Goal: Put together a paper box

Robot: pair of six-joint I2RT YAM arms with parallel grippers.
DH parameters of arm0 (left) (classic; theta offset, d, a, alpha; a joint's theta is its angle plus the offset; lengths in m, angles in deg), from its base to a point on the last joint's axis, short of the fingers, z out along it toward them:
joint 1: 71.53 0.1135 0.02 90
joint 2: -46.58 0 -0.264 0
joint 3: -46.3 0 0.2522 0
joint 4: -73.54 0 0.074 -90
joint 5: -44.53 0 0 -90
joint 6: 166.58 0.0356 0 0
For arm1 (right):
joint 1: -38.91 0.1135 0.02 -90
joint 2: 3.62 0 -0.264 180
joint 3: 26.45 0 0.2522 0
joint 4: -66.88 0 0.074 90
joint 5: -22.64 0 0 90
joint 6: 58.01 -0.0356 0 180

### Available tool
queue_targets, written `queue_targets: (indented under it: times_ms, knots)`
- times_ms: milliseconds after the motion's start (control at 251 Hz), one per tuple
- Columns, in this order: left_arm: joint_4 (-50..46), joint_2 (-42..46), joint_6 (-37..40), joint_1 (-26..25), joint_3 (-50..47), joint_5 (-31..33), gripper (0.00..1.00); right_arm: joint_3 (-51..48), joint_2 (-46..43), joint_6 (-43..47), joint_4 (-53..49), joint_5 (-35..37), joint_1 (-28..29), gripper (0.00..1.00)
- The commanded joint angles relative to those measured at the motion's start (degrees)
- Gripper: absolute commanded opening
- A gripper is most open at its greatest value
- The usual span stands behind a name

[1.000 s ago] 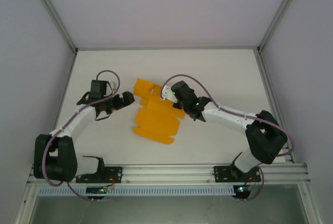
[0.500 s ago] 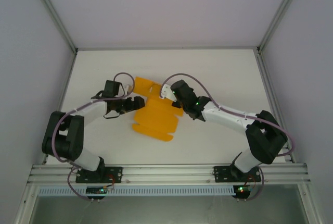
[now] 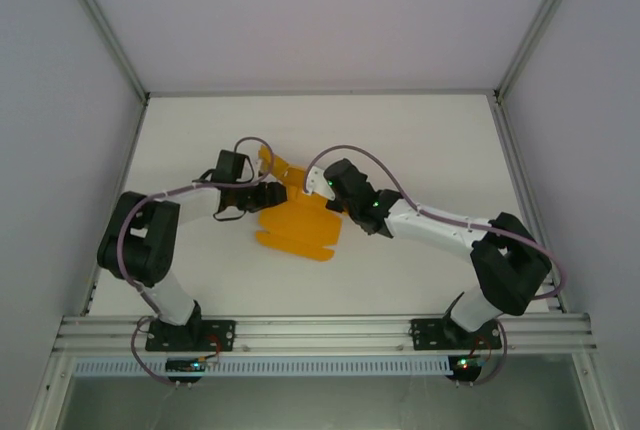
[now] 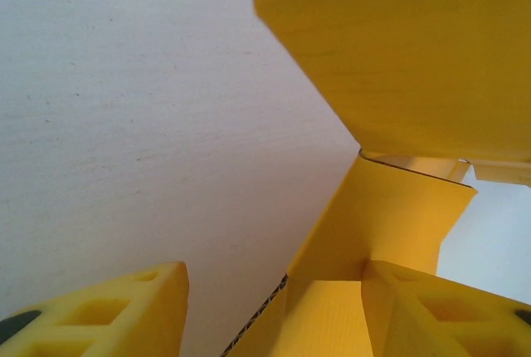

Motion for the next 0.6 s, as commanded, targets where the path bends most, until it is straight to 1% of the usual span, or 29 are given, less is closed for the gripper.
queue_targets:
  times_ms: [0,64,184,239,327,363,487,595]
  knots:
    - [0.66,-0.77,-0.70,-0.52,0.88,2.22,0.55,0.41,0.29,2.36,-0.07,-2.14,0.65,0.00]
    - [-0.71,0.12,-0.22,-0.44,0.91,3.02,0.56,1.32,0.54,6.11,-1.25,-1.79,-0.29,0.00]
    - [-3.70,4.59,1.20,-0.38,-0.06,4.22,0.64,1.60,0.94,11.26,-1.17,-0.83,-2.53,0.00]
    - [-5.55,8.03,1.77,-0.11,-0.89,5.85,0.72,0.39,1.27,14.03,1.22,-0.25,-3.19,0.00]
    - [-9.69,13.27,2.57,1.15,-1.06,8.22,0.89,-1.43,2.23,17.81,6.40,0.87,-3.69,0.00]
    - [-11.90,15.05,3.09,1.94,-0.50,8.69,1.00,-1.78,2.66,18.92,8.02,1.23,-3.69,0.00]
    - [-16.72,19.67,3.43,5.95,1.63,9.90,1.00,-3.45,4.42,23.57,15.35,1.75,-3.82,0.00]
    - [-18.67,19.70,4.19,9.05,4.73,12.84,1.00,-5.57,6.53,28.37,24.76,1.64,-4.26,0.00]
